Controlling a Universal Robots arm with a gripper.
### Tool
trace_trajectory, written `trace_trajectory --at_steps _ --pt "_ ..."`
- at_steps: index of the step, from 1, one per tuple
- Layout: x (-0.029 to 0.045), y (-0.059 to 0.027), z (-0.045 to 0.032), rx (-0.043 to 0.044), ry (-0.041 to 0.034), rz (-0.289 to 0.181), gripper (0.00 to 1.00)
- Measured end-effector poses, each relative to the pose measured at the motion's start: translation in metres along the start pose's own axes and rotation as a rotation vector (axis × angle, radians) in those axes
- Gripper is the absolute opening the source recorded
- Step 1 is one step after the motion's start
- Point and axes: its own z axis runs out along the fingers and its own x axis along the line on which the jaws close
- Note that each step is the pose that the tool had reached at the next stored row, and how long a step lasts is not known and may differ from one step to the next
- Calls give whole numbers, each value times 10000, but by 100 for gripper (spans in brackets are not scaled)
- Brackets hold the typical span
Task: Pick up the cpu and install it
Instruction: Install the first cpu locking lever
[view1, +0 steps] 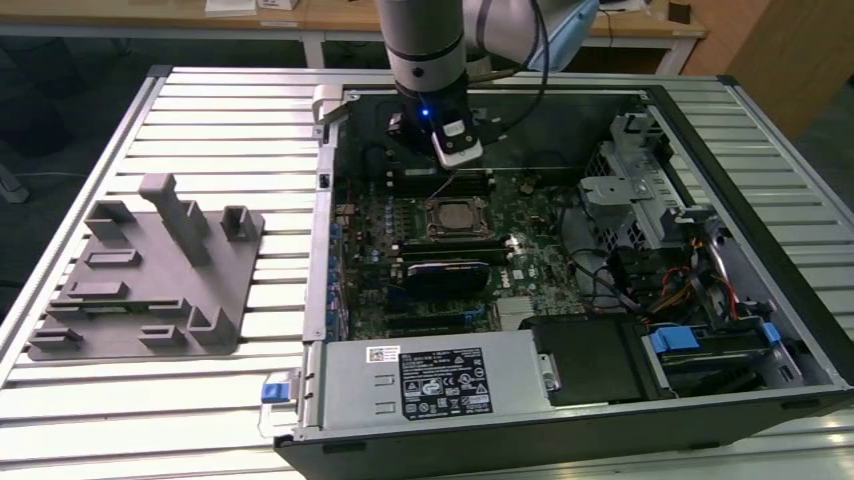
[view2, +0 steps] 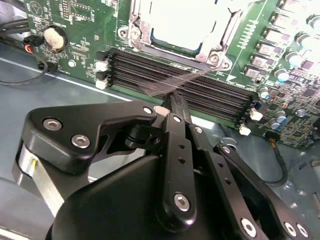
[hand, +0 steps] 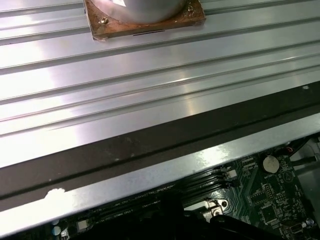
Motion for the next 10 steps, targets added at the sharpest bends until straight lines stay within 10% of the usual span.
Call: trace_trajectory --at_steps 10 --pt "-11 -7 8 -2 -4 23 11"
